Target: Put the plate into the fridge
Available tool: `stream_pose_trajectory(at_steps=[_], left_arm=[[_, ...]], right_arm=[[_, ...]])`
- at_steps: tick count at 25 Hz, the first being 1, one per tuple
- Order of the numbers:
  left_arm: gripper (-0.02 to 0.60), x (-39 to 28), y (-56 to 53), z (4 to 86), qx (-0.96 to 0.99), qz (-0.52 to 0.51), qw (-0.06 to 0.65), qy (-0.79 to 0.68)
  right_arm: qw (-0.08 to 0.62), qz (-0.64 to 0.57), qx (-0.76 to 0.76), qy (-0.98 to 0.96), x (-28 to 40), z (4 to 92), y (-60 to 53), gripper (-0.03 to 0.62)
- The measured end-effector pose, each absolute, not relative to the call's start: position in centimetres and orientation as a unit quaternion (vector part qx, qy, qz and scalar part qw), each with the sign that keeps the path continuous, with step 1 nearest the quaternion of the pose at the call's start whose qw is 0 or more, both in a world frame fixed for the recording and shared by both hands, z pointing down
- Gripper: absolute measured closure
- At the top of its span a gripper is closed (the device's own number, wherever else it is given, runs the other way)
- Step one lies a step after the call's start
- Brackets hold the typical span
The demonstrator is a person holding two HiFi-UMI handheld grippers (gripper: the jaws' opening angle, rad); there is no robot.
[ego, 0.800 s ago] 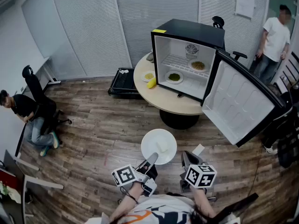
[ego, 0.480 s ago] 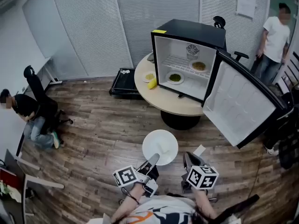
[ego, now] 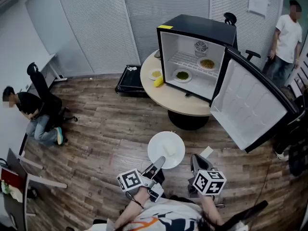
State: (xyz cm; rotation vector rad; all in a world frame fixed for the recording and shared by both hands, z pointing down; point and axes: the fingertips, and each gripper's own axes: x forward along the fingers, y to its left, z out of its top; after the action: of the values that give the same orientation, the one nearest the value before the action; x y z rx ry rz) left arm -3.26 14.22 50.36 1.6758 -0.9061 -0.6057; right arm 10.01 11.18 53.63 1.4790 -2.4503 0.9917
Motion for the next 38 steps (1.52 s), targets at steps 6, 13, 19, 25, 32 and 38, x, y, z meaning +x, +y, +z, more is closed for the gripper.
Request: stream_pose_trajectory(at_steps=[6, 13, 19, 25, 32, 38], left_arm=[[0.552, -2.8, 14.0, 50.1, 0.699, -0.265, 0.552, -0.370], [0.552, -3.7, 11.6, 50.8, 0.703, -0.250, 0.554, -0.369], [0.552, -4.7, 6.8, 50.8, 0.709, -0.240, 0.564, -0.349], [0.552, -7.0, 1.1, 50.1, 0.724, -0.224, 0.557, -0.339], [0.552, -10.0, -5.1, 49.7, 0.723, -0.229, 0.569, -0.319], [0.552, -13.4, -9.3, 49.8, 0.729, -0.222, 0.562, -0.322]], right_arm=[[0.055, 0.331, 0.486, -0.807, 9.7, 54.2, 10.5, 0.579], [0.060, 0.333, 0.488, -0.805, 8.5, 54.6, 8.7, 0.579], [0.056, 0.334, 0.506, -0.793, 7.6, 54.6, 4.4, 0.579], [0.050, 0.336, 0.516, -0.786, 5.1, 54.3, -0.5, 0.579], [0.049, 0.335, 0.527, -0.779, 2.0, 54.1, -6.3, 0.579], [0.056, 0.326, 0.533, -0.779, -0.7, 53.9, -10.3, 0.579]])
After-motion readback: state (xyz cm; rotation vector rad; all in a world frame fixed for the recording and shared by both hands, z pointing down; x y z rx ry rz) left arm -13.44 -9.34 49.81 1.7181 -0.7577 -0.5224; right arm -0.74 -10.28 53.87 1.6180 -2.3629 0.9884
